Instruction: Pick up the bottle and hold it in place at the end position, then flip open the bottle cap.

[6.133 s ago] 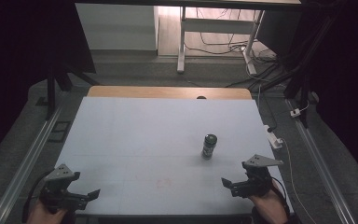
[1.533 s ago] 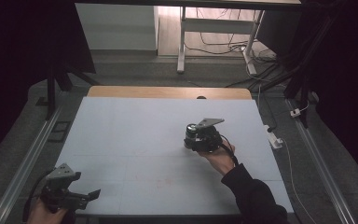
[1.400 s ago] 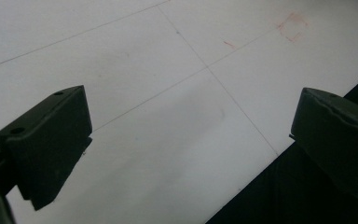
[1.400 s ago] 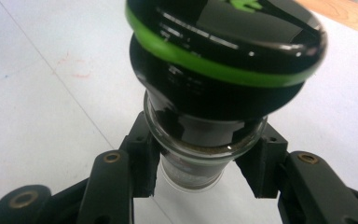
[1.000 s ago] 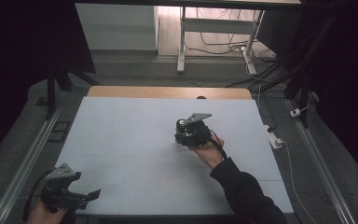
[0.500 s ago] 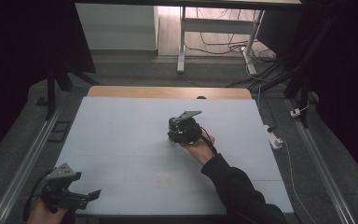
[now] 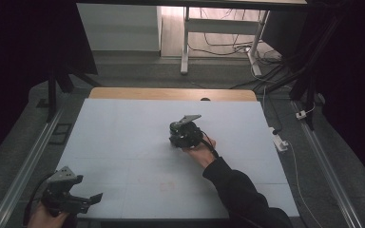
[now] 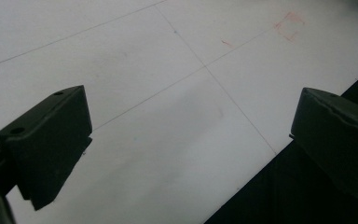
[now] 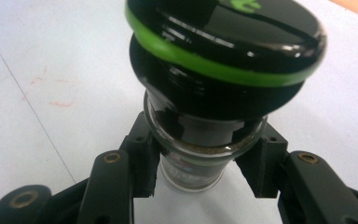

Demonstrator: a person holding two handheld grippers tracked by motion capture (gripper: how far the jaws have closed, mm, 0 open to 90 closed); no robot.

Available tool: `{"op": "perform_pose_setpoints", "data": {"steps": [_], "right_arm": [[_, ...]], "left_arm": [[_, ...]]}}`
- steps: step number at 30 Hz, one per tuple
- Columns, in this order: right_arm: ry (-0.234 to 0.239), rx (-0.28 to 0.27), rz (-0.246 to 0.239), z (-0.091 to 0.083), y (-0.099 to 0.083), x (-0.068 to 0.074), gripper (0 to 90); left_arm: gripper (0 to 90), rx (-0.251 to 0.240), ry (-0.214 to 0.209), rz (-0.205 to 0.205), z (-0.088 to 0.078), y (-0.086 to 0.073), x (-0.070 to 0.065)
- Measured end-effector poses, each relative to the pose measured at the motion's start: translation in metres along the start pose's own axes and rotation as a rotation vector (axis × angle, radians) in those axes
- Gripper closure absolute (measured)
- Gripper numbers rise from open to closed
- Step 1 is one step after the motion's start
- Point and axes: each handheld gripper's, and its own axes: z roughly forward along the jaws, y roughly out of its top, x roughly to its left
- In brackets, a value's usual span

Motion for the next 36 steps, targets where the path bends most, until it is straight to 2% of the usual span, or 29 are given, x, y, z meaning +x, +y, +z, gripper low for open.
{"op": "perform_pose_setpoints", "data": {"steps": [10,12,16,21,25,30,36], "right_arm": [[-0.002,0.000,-0.007,0.000,-0.001,0.001,52.7],[-0.002,0.000,-0.006,0.000,-0.001,0.001,52.7],[-0.001,0.001,-0.008,0.000,-0.001,0.001,52.7],[0.001,-0.002,-0.005,0.000,-0.002,0.000,52.7],[0.006,-0.006,-0.011,0.000,-0.002,0.000,52.7],[0.007,-0.008,-0.012,0.000,-0.003,-0.001,52.8],[0.008,-0.007,-0.015,0.000,-0.003,-0.001,52.8]], "left_arm": [[0.0,0.004,0.005,-0.001,0.000,0.000,0.000],[0.0,0.002,0.014,-0.011,0.000,0.000,0.000],[0.0,-0.006,0.003,-0.032,-0.001,0.000,0.003],[0.0,-0.004,0.014,-0.027,-0.001,0.000,0.002],[0.0,-0.022,0.009,-0.028,-0.001,0.001,0.002],[0.0,-0.041,0.007,-0.007,-0.001,0.004,0.002],[0.0,-0.062,-0.017,0.026,0.001,0.010,0.001]]}}
